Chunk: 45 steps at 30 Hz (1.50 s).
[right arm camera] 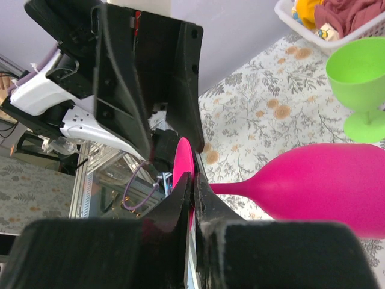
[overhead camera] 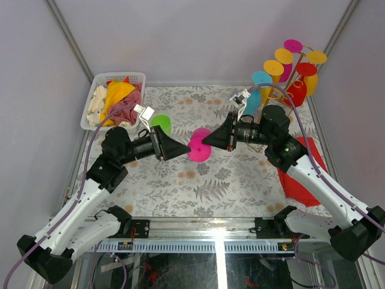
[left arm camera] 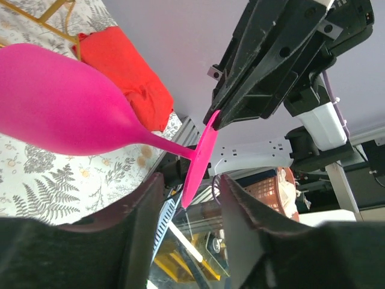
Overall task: Take the wine glass off the wine glass rack
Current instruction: Place the wine glass at the center of the board.
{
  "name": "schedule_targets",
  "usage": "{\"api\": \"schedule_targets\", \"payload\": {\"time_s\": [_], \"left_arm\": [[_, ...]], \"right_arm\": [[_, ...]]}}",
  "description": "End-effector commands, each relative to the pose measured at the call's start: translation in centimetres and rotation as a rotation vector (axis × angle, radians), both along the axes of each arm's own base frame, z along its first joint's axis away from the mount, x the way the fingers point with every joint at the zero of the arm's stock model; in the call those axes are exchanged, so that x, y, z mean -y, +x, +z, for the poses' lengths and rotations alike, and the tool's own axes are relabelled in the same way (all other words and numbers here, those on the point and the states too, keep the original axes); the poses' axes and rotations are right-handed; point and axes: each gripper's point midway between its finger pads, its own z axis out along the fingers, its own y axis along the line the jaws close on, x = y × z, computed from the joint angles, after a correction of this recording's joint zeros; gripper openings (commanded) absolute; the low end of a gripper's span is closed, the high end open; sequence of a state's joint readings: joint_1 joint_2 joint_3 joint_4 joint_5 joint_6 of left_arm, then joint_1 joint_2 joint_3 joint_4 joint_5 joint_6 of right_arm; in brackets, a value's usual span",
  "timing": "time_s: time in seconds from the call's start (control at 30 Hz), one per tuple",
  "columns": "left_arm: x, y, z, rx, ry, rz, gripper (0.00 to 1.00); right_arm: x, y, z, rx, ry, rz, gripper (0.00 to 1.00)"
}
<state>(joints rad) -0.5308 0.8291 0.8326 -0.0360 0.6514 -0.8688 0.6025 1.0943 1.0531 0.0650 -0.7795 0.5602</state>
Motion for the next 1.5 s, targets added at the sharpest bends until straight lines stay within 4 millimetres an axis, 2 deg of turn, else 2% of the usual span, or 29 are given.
{"api": "schedule_targets", "payload": {"time_s": [0.0, 0.23, 0.37, 0.47, 0.53, 0.6, 0.8, 1.03, 1.13, 1.3, 1.4, 1.47], "left_arm": [[1.3, -0.6, 1.6, 0.060, -0.059, -0.055, 0.35], [1.6, -1.1, 1.7, 0.097, -0.045, -0.072, 0.01], [1.2, -1.0, 2.0, 0.126, -0.037, -0.046, 0.00], [0.9, -0.9, 2.3, 0.150, -0.031, -0.019, 0.00], [0.6, -0.8, 2.6, 0.164, -0.031, 0.000, 0.00], [0.3, -0.7, 2.8, 0.174, -0.034, 0.019, 0.00], [-0.2, -0.7, 3.4, 0.203, -0.040, 0.049, 0.00], [-0.4, -0.6, 3.5, 0.204, -0.025, 0.063, 0.00], [-0.5, -0.5, 3.4, 0.203, -0.020, 0.073, 0.00], [-0.5, -0.4, 3.2, 0.196, -0.015, 0.078, 0.00], [-0.5, -0.5, 3.1, 0.197, -0.013, 0.070, 0.00], [-0.5, -0.6, 3.1, 0.195, -0.009, 0.071, 0.00]], "right_arm": [[-0.3, -0.5, 2.8, 0.076, 0.084, 0.024, 0.00], [-0.3, -0.5, 2.7, 0.076, 0.084, 0.020, 0.00], [-0.2, -1.1, 2.4, 0.083, 0.068, 0.046, 0.01], [-0.1, -2.0, 1.9, 0.078, 0.035, 0.087, 0.18], [0.0, -2.5, 1.4, 0.078, 0.004, 0.107, 0.44], [0.1, -2.7, 0.9, 0.070, -0.032, 0.106, 0.58], [-0.5, -3.3, -0.5, 0.023, -0.104, 0.134, 0.65], [-2.6, -3.7, 1.3, 0.034, -0.027, 0.178, 0.63], [-3.0, -3.6, 1.6, 0.041, -0.011, 0.175, 0.53], [-3.2, -3.8, 1.4, 0.032, -0.015, 0.185, 0.30], [-3.1, -4.2, 1.8, 0.031, -0.007, 0.204, 0.25], [-3.0, -4.4, 2.1, 0.041, -0.001, 0.209, 0.18]]}}
